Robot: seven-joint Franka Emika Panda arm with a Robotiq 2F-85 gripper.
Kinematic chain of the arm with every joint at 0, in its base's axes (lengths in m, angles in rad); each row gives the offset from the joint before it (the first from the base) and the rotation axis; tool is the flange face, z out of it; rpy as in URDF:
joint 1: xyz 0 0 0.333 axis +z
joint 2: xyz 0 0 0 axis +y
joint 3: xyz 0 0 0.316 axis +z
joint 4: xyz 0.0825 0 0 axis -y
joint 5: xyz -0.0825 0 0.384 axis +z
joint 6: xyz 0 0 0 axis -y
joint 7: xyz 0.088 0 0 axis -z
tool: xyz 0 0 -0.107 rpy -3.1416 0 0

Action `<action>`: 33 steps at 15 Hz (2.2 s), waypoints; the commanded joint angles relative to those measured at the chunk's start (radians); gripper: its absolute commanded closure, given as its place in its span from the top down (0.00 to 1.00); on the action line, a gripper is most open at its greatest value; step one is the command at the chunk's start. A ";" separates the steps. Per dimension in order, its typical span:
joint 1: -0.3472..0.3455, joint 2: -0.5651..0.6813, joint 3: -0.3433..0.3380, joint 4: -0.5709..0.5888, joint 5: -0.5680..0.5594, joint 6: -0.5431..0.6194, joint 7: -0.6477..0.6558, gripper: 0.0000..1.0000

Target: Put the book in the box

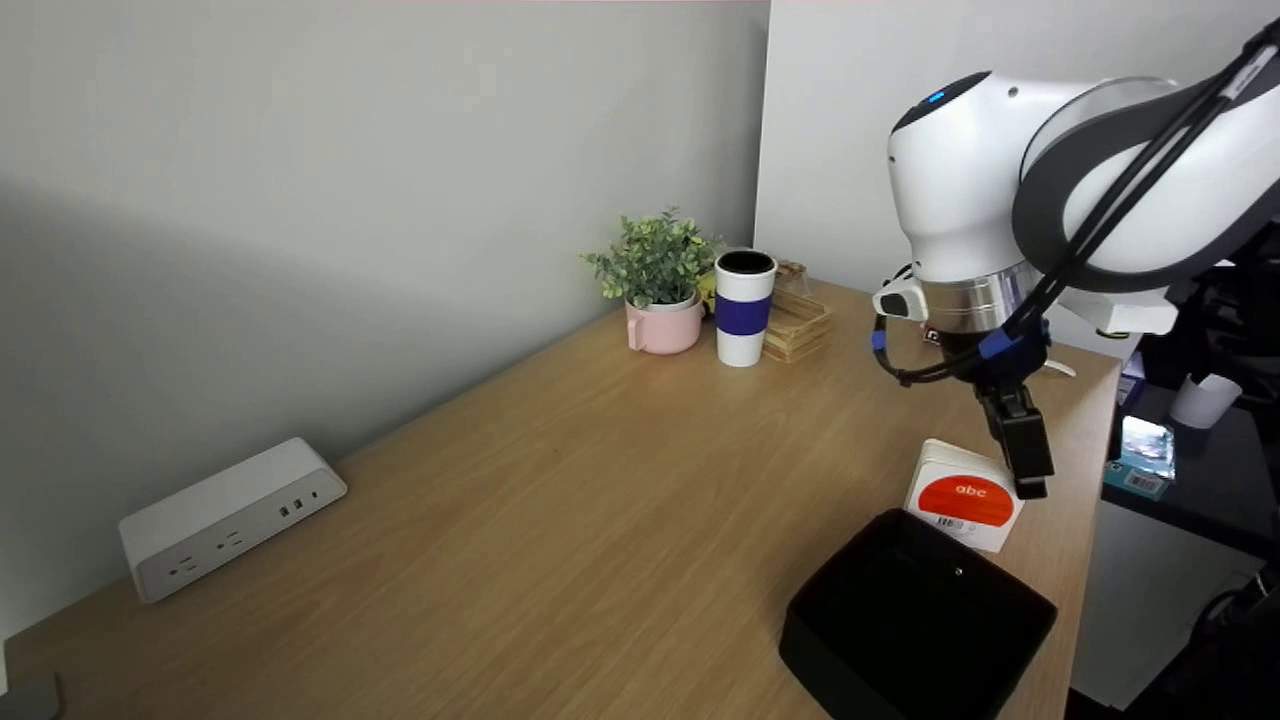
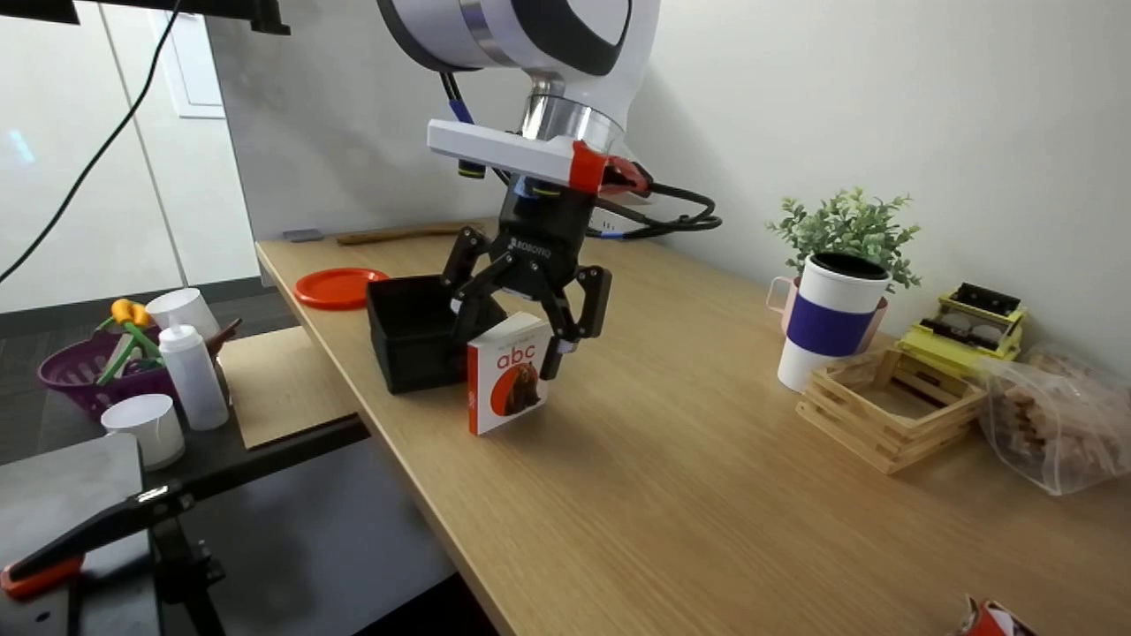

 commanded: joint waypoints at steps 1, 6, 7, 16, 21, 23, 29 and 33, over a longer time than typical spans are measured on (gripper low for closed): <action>-0.017 0.004 0.009 0.005 0.021 0.007 0.020 1.00; -0.025 0.010 0.025 0.018 0.050 0.050 -0.058 1.00; -0.026 0.011 0.030 0.019 0.058 0.065 -0.081 1.00; -0.035 0.061 0.048 0.066 0.129 0.078 -0.191 1.00; -0.050 0.098 0.045 0.090 0.138 0.075 -0.182 1.00; -0.055 0.107 0.047 0.100 0.139 0.072 -0.181 1.00; -0.060 0.121 0.050 0.118 0.135 0.068 -0.183 0.61; -0.059 0.125 0.051 0.124 0.134 0.068 -0.180 0.33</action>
